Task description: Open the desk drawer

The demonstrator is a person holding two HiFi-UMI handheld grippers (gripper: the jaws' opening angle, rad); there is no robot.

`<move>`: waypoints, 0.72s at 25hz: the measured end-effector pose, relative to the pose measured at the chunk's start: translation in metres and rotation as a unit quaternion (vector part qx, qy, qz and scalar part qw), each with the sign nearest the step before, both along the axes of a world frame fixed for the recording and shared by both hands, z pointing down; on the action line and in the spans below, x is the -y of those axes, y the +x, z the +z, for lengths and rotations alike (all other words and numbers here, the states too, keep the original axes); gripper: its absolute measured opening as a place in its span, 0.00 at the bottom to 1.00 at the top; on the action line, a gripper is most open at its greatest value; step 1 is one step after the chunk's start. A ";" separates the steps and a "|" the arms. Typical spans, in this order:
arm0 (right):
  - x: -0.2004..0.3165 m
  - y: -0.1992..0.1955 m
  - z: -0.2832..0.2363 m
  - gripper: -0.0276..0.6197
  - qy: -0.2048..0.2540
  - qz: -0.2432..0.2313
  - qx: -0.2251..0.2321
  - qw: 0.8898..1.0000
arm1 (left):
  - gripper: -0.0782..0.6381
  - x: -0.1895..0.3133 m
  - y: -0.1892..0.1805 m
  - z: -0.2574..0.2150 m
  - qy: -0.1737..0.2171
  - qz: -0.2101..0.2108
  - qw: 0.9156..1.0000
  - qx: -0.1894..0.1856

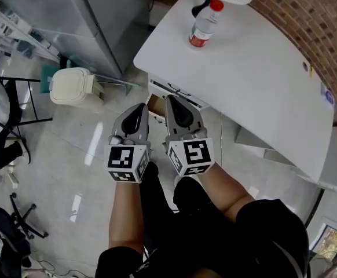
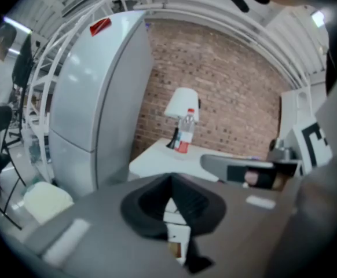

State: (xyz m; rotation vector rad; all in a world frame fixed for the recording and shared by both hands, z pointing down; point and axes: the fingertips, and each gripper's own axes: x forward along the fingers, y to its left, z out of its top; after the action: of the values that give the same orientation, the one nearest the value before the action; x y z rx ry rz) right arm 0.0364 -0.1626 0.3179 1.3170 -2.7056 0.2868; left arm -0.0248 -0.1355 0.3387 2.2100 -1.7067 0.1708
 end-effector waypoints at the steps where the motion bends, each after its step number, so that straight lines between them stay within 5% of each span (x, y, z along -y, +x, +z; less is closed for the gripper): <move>1: -0.003 0.004 -0.026 0.04 0.001 0.000 0.000 1.000 | 0.11 -0.002 0.003 -0.028 0.003 -0.003 1.000 0.002; 8: -0.025 0.052 -0.173 0.04 0.009 0.013 0.006 1.000 | 0.11 -0.016 0.044 -0.187 0.022 0.012 0.999 0.038; 18: 0.001 0.049 -0.276 0.04 0.052 0.066 0.029 0.996 | 0.11 0.003 0.040 -0.274 0.052 0.066 0.994 0.068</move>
State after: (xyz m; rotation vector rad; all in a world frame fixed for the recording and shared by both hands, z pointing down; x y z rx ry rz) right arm 0.0852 -0.1636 0.0415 1.5437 -2.7193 0.2017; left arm 0.0152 -0.1384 0.0650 2.4408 -1.6717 0.2757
